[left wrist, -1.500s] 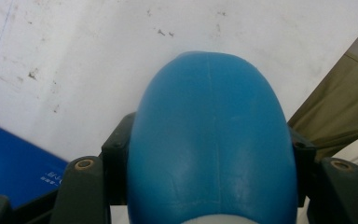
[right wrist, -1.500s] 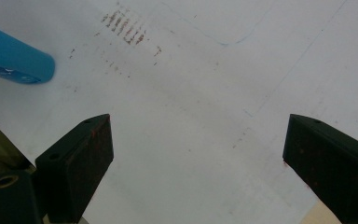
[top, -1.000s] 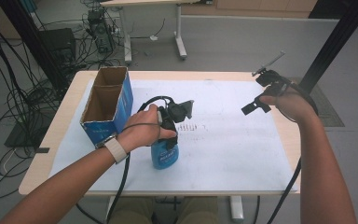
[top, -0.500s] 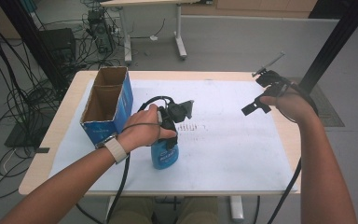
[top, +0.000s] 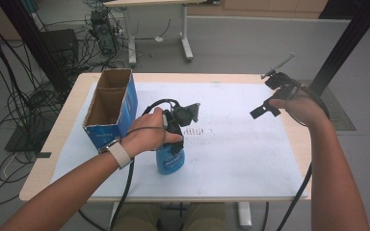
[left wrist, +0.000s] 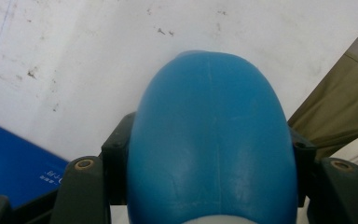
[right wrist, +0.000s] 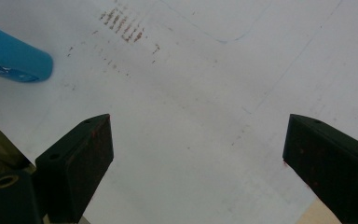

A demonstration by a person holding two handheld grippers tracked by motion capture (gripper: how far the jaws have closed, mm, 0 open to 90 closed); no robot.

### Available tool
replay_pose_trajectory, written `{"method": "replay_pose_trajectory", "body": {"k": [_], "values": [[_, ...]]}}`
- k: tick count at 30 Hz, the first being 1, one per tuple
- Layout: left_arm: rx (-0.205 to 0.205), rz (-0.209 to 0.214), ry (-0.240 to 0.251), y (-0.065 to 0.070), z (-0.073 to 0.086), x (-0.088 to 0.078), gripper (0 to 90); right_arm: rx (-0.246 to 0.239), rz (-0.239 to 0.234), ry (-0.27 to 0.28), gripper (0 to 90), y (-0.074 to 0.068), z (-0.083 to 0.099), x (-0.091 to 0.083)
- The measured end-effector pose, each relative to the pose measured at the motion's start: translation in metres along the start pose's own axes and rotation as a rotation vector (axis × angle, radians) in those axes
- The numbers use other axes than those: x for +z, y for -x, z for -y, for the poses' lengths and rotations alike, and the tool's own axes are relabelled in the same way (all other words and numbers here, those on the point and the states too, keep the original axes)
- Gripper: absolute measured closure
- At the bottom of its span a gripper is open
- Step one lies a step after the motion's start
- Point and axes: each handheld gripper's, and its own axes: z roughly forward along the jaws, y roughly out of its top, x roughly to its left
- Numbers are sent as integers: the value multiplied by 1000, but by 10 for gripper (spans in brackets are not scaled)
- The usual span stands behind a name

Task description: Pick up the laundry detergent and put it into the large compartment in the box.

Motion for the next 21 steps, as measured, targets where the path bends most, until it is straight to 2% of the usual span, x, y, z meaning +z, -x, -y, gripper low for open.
{"method": "replay_pose_trajectory", "body": {"k": [21], "values": [[4, -2, 0, 1, 0, 0, 387, -1, -2, 2, 82, 0, 0, 1]]}}
